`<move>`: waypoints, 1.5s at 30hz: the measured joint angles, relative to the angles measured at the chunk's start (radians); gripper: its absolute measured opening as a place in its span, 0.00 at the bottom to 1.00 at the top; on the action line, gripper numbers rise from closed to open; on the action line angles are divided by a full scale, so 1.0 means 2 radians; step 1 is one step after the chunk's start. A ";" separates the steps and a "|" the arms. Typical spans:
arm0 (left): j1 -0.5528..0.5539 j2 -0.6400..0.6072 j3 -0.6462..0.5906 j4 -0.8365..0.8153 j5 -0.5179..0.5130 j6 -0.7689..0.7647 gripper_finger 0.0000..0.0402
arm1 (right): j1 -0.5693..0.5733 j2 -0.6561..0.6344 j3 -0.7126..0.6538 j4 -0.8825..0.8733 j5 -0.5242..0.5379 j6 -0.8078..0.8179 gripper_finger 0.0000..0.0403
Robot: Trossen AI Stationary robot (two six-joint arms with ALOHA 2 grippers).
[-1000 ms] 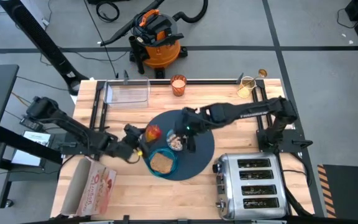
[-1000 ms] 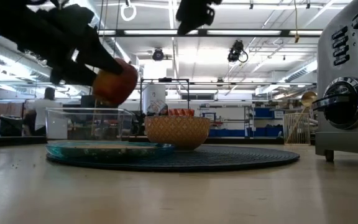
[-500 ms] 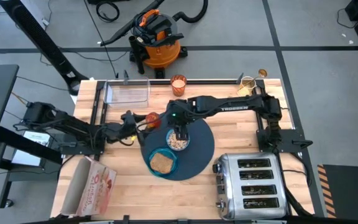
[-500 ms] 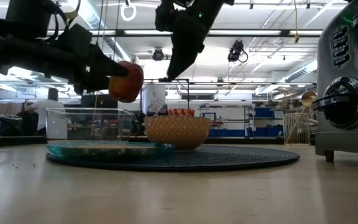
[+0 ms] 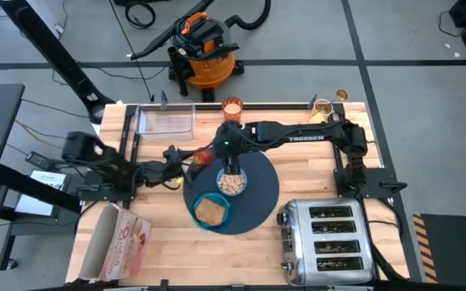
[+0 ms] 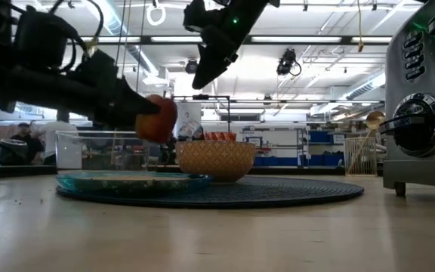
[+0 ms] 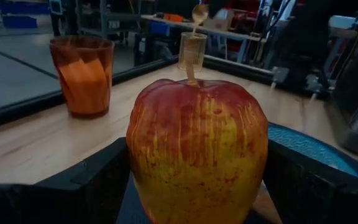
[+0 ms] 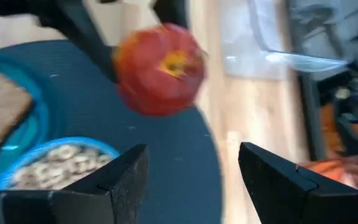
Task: Arrange a breakfast setting
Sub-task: Put the apple into the top left of the placemat
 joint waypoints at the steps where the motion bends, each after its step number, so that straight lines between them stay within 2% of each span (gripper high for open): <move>1: 0.003 0.016 0.004 0.011 0.003 -0.002 0.81 | -0.004 0.002 0.000 0.000 -0.010 -0.005 0.63; 5: 0.010 0.067 0.005 0.069 0.008 -0.003 0.81 | -0.027 0.018 0.000 -0.008 -0.020 -0.022 0.63; 8: 0.018 0.101 0.009 0.094 0.008 -0.002 0.81 | -0.046 0.030 -0.001 -0.008 -0.027 -0.065 0.63; 13: 0.019 0.152 0.037 0.107 0.017 0.014 0.81 | -0.056 0.073 -0.001 0.002 -0.058 -0.107 0.63; 24: 0.025 0.221 0.055 0.115 0.007 0.023 0.81 | -0.066 0.109 -0.001 0.024 -0.064 -0.156 0.60; 30: 0.029 0.230 0.080 0.111 0.005 0.037 0.81 | -0.079 0.121 -0.001 0.039 -0.096 -0.164 0.59; 45: 0.028 0.232 0.083 0.100 0.002 0.037 0.85 | -0.078 0.122 -0.001 0.041 -0.105 -0.165 0.59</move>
